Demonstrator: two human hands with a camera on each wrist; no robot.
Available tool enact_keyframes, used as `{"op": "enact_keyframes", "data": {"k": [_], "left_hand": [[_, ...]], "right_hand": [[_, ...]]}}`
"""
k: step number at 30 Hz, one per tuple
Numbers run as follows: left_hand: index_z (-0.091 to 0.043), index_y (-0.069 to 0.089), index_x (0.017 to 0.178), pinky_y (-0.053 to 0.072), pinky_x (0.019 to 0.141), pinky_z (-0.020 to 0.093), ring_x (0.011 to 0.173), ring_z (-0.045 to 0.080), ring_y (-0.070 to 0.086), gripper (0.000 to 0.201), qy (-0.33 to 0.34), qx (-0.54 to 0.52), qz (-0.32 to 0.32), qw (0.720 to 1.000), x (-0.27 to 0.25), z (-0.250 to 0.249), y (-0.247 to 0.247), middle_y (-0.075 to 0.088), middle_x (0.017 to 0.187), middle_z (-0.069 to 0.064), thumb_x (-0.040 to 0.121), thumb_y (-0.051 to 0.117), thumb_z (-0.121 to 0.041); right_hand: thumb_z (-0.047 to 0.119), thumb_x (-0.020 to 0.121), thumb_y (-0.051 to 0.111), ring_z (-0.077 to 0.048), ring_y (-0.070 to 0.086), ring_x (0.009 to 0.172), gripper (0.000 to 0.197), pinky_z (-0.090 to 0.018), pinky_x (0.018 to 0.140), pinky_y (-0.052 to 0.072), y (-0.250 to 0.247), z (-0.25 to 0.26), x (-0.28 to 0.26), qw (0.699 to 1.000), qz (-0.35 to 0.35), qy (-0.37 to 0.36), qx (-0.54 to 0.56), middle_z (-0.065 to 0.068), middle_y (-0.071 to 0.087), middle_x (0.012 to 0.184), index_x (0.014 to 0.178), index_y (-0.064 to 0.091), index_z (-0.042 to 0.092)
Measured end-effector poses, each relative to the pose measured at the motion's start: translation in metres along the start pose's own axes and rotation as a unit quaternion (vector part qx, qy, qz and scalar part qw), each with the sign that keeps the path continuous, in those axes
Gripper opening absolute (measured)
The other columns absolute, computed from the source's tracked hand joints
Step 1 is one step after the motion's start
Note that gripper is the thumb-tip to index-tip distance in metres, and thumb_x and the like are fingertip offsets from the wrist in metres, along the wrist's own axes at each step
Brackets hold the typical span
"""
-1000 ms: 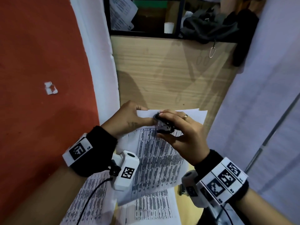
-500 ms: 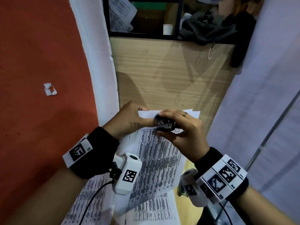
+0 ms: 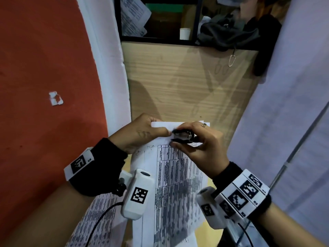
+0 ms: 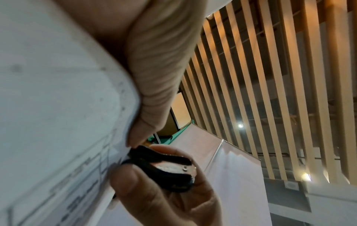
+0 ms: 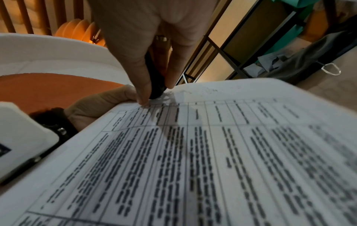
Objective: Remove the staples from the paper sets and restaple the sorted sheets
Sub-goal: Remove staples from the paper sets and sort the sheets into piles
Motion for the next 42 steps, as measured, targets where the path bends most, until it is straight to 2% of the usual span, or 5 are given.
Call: {"op": "enact_keyframes", "data": {"k": [12, 21, 24, 33, 42], "left_hand": [[-0.015, 0.072, 0.056, 0.044, 0.052, 0.017, 0.054, 0.007, 0.056, 0.022, 0.033, -0.013, -0.028, 0.999, -0.006, 0.002, -0.004, 0.064, 0.058, -0.002, 0.073, 0.076, -0.002], [0.014, 0.067, 0.080, 0.042, 0.062, 0.026, 0.065, 0.018, 0.055, 0.036, 0.037, 0.005, -0.059, 0.998, -0.005, 0.010, -0.018, 0.063, 0.071, 0.015, 0.063, 0.085, -0.013], [-0.001, 0.072, 0.067, 0.044, 0.053, 0.017, 0.055, 0.011, 0.059, 0.007, 0.020, -0.006, -0.054, 0.998, -0.007, 0.013, -0.017, 0.067, 0.062, 0.005, 0.071, 0.077, -0.004], [-0.017, 0.069, 0.052, 0.043, 0.050, 0.012, 0.050, 0.003, 0.060, 0.029, 0.033, -0.044, -0.064, 0.996, -0.009, 0.015, -0.014, 0.066, 0.055, -0.006, 0.074, 0.073, 0.001], [-0.003, 0.072, 0.077, 0.051, 0.060, 0.019, 0.064, 0.012, 0.066, 0.006, 0.043, -0.058, -0.068, 0.995, -0.012, 0.011, -0.010, 0.072, 0.071, 0.004, 0.081, 0.068, -0.003]], "right_hand": [[0.040, 0.065, 0.079, -0.016, 0.069, 0.088, 0.039, -0.032, 0.081, 0.055, 0.003, -0.021, -0.010, 0.975, -0.024, 0.113, 0.192, 0.002, 0.072, 0.093, 0.098, 0.069, 0.021], [0.035, 0.060, 0.084, -0.015, 0.071, 0.080, 0.036, -0.037, 0.072, 0.059, -0.014, -0.038, -0.022, 0.979, -0.059, 0.154, 0.122, 0.003, 0.073, 0.087, 0.090, 0.069, 0.020], [0.028, 0.061, 0.083, -0.009, 0.068, 0.077, 0.032, -0.030, 0.068, 0.058, -0.012, -0.031, -0.023, 0.987, -0.040, 0.134, 0.082, 0.007, 0.070, 0.087, 0.088, 0.067, 0.021], [0.016, 0.058, 0.057, -0.026, 0.049, 0.065, 0.013, -0.026, 0.048, 0.038, 0.017, -0.048, -0.034, 0.926, -0.048, 0.299, 0.225, -0.006, 0.050, 0.067, 0.067, 0.048, 0.018], [0.039, 0.068, 0.072, -0.013, 0.058, 0.070, 0.021, -0.033, 0.062, 0.044, 0.028, -0.035, -0.019, 0.960, -0.032, 0.238, 0.143, 0.008, 0.060, 0.073, 0.073, 0.063, 0.021]]}}
Point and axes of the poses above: each hand's wrist, its own x-axis towards the middle knuckle, its own y-axis out of the palm, z = x × y, the point moved 9 cm from there along x, towards the middle knuckle
